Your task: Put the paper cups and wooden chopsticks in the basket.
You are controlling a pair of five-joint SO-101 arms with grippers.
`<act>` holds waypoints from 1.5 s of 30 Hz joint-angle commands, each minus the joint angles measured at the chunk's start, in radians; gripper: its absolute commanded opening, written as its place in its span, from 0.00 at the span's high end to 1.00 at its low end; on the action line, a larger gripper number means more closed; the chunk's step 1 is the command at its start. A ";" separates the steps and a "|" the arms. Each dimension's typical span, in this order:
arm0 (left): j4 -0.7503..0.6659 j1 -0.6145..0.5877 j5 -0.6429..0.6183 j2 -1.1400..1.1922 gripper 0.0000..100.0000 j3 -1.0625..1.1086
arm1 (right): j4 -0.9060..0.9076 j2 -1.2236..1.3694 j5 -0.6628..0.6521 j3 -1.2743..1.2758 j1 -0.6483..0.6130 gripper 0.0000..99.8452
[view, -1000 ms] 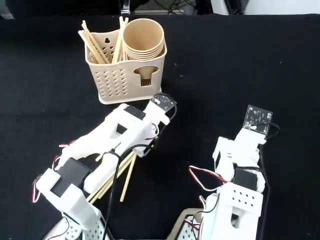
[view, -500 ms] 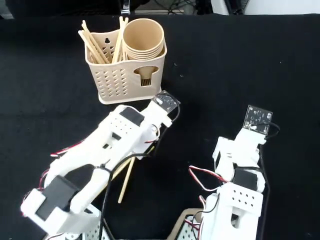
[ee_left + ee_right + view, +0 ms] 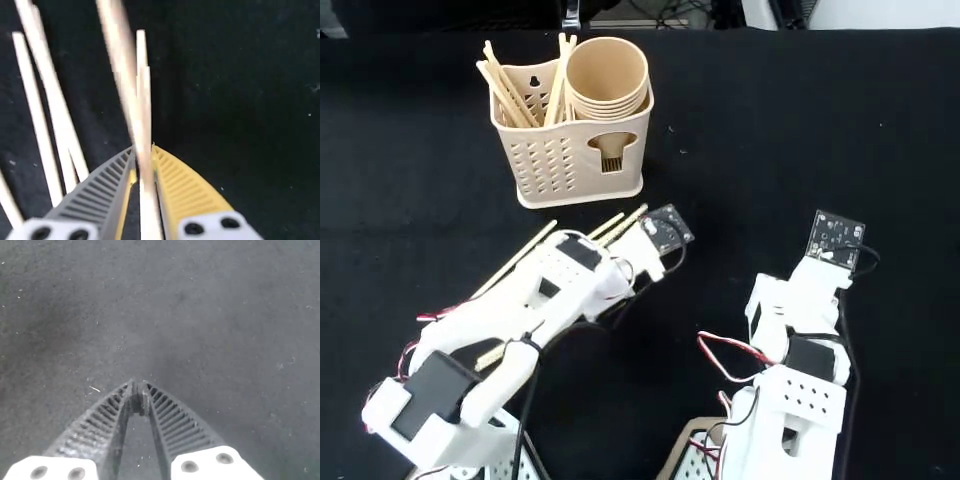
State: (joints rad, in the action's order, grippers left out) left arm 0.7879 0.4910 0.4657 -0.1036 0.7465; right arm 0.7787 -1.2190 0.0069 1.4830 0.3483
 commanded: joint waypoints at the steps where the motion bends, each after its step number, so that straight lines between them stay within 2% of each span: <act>1: -0.023 0.004 0.006 -0.009 0.97 0.018 | -0.012 -0.013 -0.011 -0.012 0.003 0.99; 4: -0.023 -0.007 0.006 -0.009 0.97 0.054 | -0.012 -0.013 -0.011 -0.012 0.003 0.99; 10: -0.021 -0.044 0.006 -0.009 0.82 0.067 | -0.018 -0.013 -0.011 -0.002 0.002 0.99; 14: -0.020 -0.041 0.006 -0.009 0.82 0.067 | -0.018 -0.013 -0.011 -0.001 0.002 0.99; 18: 0.074 -0.042 0.012 -0.009 0.82 0.036 | -0.020 -0.013 -0.011 -0.001 0.002 0.99; 26: 0.117 -0.044 0.014 0.002 0.92 0.021 | -0.020 -0.013 -0.012 -0.001 0.002 0.99; 37: 0.123 -0.044 0.014 -0.009 0.97 0.018 | -0.020 -0.013 -0.012 0.001 0.002 0.99; 45: 0.339 -0.056 0.014 -0.057 0.97 -0.111 | -0.020 -0.013 -0.012 0.001 0.002 0.99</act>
State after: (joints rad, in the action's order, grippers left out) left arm 1.0625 0.4572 0.4733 -0.1066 0.7020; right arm 0.7787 -1.2190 0.0008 1.4891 0.3483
